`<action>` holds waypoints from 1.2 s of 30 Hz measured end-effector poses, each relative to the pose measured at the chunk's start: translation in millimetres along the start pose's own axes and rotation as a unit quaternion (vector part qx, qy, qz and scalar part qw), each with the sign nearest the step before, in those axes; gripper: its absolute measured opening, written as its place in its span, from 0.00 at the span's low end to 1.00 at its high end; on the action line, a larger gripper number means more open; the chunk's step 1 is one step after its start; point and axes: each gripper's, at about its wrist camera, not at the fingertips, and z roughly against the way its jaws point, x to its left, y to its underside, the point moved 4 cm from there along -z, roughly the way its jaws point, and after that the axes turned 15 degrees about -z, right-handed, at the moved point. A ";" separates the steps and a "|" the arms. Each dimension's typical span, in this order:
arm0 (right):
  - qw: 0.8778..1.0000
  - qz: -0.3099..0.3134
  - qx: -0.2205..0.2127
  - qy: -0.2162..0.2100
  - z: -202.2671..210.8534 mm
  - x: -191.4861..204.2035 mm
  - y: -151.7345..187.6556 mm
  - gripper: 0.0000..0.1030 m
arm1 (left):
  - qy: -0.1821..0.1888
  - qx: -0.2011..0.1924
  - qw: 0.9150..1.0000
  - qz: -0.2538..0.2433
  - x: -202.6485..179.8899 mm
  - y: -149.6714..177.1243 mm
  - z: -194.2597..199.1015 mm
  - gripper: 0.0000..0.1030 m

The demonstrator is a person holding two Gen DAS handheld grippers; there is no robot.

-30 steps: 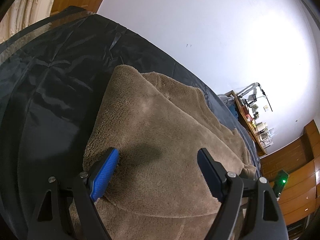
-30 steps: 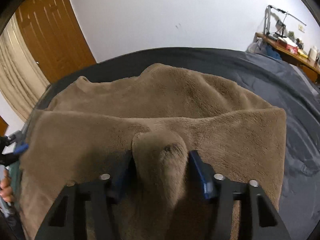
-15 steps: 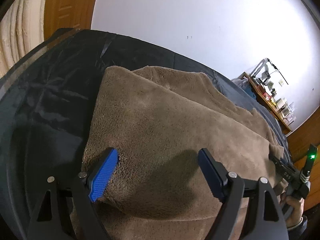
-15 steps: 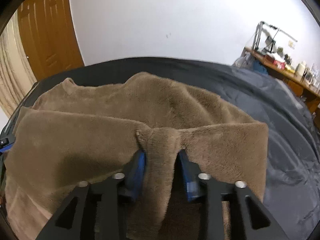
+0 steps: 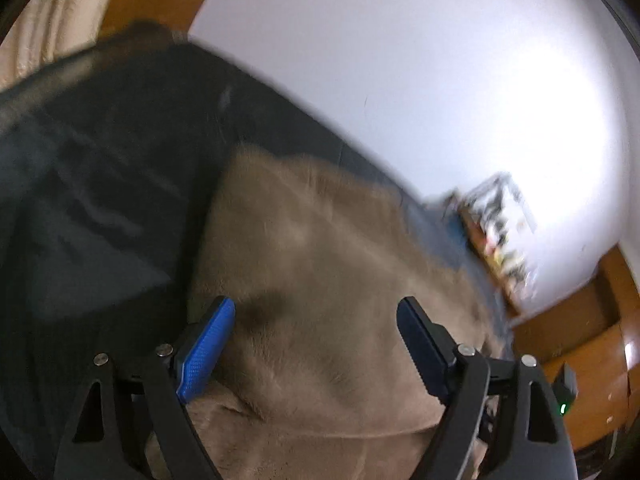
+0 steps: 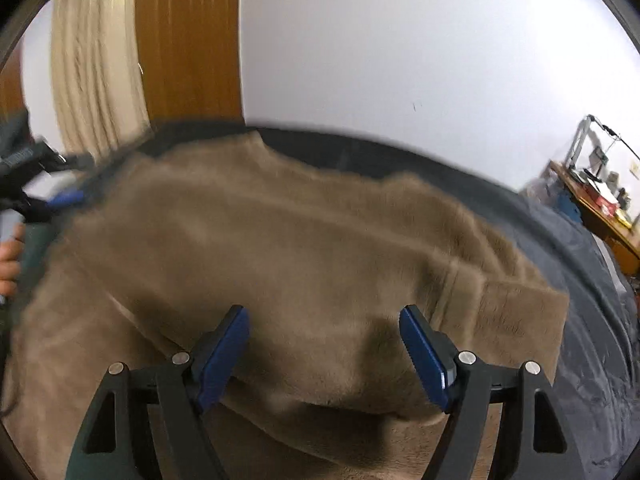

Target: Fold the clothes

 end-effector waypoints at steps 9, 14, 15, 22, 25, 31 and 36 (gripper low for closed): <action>1.000 -0.017 0.013 -0.006 -15.7 -7.2 18.9 0.80 | -0.124 0.029 0.985 -0.115 -20.6 10.8 -18.4 0.83; 1.000 -0.019 0.015 -0.009 -14.8 -10.3 10.6 0.82 | -0.165 0.032 0.975 -0.147 -24.1 10.2 -24.0 0.90; 1.000 -0.018 0.016 -0.008 -12.7 -11.3 8.4 0.82 | -0.167 0.036 0.975 -0.141 -20.4 10.8 -25.1 0.93; 0.999 -0.042 0.018 -0.019 2.4 -15.0 9.7 0.82 | -0.160 0.035 0.979 -0.124 -9.0 10.0 -22.0 0.99; 0.999 -0.037 0.024 -0.027 26.7 -13.4 31.2 0.82 | -0.152 0.036 0.982 -0.107 -6.4 7.8 -22.3 0.99; 0.998 0.008 0.053 -0.042 63.5 -5.2 88.5 0.82 | -0.119 0.047 0.987 -0.099 -11.7 14.3 -0.9 0.99; 0.994 0.045 0.077 -0.055 94.2 1.4 136.2 0.83 | -0.109 0.035 0.975 -0.193 -44.2 48.9 49.5 0.99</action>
